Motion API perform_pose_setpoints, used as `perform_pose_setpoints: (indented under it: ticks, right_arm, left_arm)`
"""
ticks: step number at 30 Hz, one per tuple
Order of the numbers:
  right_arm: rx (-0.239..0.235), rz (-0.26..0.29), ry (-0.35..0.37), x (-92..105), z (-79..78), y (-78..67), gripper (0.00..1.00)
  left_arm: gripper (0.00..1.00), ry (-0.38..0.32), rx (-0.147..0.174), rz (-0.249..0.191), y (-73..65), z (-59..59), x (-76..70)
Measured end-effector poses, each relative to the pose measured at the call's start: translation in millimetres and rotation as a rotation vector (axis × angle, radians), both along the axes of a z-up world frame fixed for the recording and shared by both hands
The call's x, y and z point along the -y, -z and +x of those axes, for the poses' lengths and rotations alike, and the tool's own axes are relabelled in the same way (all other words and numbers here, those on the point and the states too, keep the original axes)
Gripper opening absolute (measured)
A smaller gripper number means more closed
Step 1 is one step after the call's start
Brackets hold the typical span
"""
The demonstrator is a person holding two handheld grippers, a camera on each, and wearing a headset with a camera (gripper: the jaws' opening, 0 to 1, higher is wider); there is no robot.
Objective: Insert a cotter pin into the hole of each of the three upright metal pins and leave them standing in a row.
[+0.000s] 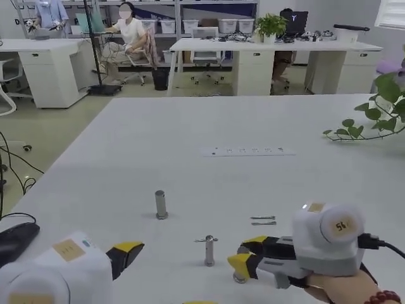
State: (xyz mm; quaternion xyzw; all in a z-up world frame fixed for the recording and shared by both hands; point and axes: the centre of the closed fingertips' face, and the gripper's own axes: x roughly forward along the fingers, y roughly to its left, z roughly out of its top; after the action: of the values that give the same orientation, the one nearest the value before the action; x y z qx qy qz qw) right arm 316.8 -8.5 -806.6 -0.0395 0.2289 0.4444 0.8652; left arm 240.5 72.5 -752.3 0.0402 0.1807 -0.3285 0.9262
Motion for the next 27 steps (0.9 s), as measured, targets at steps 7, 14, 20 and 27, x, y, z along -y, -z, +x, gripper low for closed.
perform_pose_setpoints:
  ticks: [7,14,20,27]
  right_arm:
    - [0.006,0.002,-0.021,7.6,-3.2,-18.7,0.38]
    - [0.01,-0.032,-0.054,26.1,6.5,-36.1,0.39]
    - [-0.001,-0.095,-0.069,42.7,20.3,-34.0,0.38]
    - [-0.012,-0.187,-0.099,53.4,35.7,-21.6,0.35]
  left_arm:
    - [0.87,0.001,0.0,-0.005,-0.8,0.1,1.3]
    - [0.9,-0.001,-0.003,-0.016,-1.3,0.6,2.6]
    - [0.92,0.004,-0.001,-0.017,-1.7,1.2,3.8]
    - [0.92,0.01,-0.001,-0.013,-1.8,2.1,5.7]
